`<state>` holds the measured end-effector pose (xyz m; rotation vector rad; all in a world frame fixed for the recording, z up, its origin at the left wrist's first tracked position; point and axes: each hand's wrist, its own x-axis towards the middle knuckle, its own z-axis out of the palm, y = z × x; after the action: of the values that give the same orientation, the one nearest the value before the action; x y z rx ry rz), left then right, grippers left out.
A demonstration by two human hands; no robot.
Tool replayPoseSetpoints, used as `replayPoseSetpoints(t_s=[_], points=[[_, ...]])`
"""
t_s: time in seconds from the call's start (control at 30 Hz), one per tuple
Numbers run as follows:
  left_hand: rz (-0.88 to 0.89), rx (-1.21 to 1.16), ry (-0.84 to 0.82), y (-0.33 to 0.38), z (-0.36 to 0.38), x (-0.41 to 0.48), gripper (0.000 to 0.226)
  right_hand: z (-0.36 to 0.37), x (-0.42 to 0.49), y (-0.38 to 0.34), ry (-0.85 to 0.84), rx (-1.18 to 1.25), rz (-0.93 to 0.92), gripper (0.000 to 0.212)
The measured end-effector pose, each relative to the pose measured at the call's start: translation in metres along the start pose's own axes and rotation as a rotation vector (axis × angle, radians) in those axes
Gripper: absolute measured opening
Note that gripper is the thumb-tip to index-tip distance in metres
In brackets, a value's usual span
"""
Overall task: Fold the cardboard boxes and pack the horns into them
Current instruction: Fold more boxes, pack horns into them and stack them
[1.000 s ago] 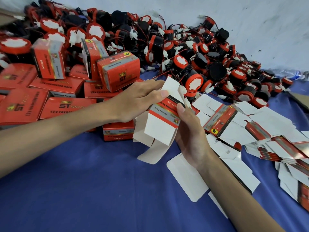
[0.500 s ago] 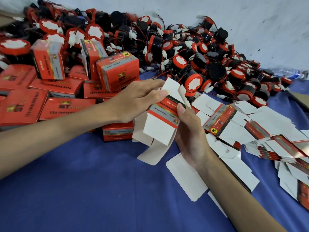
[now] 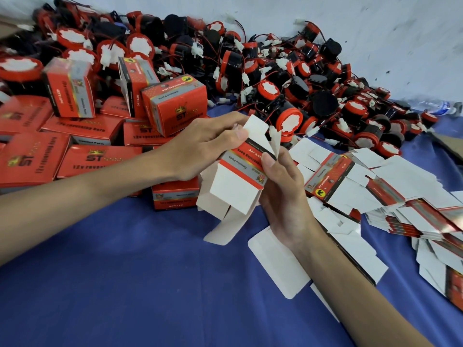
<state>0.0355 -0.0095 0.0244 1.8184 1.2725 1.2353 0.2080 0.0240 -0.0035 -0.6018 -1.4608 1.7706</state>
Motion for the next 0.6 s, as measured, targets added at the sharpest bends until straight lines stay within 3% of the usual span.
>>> replayPoseSetpoints(t_s=[0.3, 0.6], points=[[0.093, 0.049, 0.132, -0.0007, -0.0021, 0.0006, 0.055, 0.0057, 0.0005, 0.0017, 0.055, 0.061, -0.034, 0.045], [0.047, 0.131, 0.085, -0.0040, -0.0010, 0.0016, 0.037, 0.0083, -0.0021, 0.0014, 0.056, 0.109, -0.080, 0.038]])
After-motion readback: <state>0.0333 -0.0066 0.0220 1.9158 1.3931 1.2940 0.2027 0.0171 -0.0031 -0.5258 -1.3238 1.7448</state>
